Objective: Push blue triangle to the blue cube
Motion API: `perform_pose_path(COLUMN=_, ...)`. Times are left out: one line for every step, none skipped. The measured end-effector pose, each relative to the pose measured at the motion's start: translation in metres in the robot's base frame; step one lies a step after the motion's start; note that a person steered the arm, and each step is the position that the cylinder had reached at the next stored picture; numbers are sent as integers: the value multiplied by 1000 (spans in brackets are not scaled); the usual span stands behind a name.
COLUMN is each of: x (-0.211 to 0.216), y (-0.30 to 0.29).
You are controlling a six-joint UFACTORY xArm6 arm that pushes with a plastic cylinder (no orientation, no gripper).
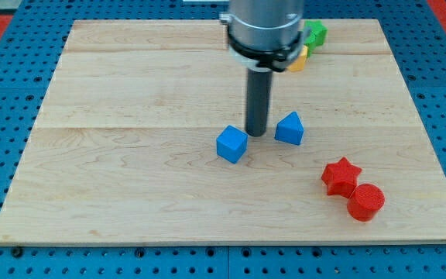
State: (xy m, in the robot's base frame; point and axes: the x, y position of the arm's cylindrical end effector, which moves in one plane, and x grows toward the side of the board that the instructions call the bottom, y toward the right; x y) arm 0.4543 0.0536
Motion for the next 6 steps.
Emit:
perform_pose_path(x=-48, y=6)
perform_pose_path(x=-76, y=113)
perform_pose_path(x=-21, y=138)
perform_pose_path(x=-14, y=65)
perform_pose_path(x=2, y=2)
perform_pose_path(x=-12, y=-3)
